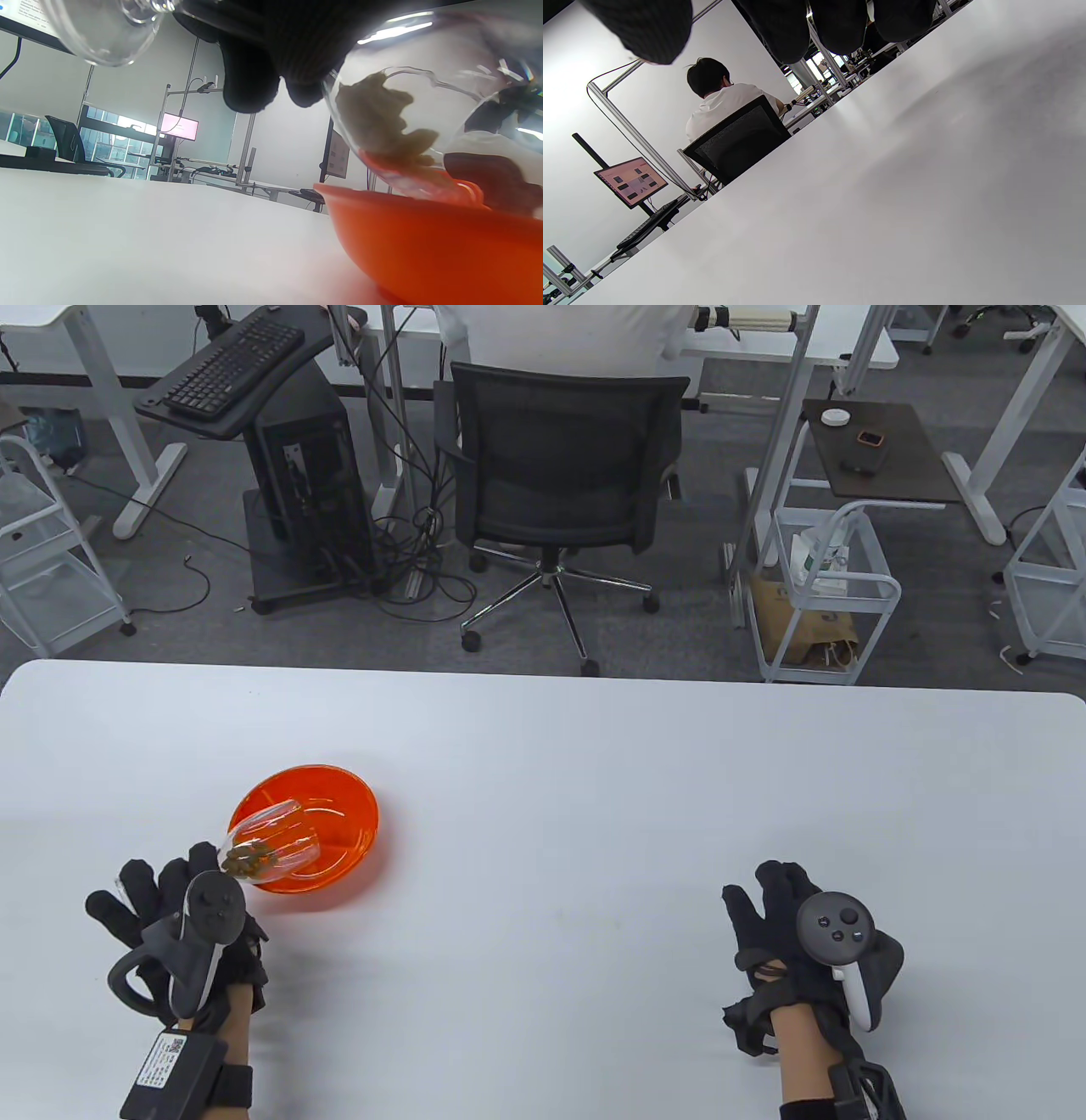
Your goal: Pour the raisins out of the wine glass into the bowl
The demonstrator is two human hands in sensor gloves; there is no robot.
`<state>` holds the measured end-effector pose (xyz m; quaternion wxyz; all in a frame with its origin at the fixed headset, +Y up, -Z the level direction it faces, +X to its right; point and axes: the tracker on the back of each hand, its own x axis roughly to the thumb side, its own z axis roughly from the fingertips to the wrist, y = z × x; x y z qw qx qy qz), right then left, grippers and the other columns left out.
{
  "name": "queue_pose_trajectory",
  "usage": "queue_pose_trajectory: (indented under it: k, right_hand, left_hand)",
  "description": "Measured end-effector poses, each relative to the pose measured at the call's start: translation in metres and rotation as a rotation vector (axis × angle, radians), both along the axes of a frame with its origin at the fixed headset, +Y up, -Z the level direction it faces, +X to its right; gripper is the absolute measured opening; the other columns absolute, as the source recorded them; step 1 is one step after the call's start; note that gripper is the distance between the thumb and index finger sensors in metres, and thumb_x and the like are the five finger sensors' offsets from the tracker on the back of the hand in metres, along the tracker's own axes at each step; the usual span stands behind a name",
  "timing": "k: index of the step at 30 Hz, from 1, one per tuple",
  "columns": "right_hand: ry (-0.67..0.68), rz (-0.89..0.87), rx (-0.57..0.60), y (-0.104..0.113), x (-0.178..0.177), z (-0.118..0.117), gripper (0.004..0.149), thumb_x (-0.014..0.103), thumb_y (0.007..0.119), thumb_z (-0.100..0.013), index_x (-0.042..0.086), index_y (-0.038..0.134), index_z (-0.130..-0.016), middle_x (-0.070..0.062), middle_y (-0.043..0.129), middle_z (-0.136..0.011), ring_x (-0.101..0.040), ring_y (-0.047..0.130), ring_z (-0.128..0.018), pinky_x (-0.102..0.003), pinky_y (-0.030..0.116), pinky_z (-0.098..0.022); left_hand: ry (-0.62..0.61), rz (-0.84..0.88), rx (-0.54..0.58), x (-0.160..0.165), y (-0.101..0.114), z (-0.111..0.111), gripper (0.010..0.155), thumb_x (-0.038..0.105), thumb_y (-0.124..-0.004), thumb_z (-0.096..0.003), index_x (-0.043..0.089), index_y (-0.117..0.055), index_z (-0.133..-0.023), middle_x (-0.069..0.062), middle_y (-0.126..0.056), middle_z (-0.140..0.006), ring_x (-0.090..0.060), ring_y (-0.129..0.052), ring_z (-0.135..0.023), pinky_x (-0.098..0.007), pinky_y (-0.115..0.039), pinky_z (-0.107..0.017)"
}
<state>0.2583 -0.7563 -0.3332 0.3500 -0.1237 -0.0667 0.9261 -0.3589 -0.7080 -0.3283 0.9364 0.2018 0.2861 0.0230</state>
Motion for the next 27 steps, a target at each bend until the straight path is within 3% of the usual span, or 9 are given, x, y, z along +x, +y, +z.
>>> queue_pose_trajectory:
  k: [27]
  right_hand:
    - [0.011, -0.002, -0.003, 0.0003, -0.0012, -0.0004, 0.073, 0.056, 0.072, -0.051, 0.011, 0.056, -0.106, -0.026, 0.044, -0.116, -0.064, 0.04, -0.099, -0.076, 0.02, -0.069]
  left_hand:
    - [-0.001, -0.082, -0.007, 0.0077, 0.0012, -0.0022, 0.049, 0.02, -0.084, -0.0464, 0.03, -0.087, -0.094, -0.007, -0.092, -0.096, -0.032, -0.056, -0.101, -0.057, -0.004, -0.07]
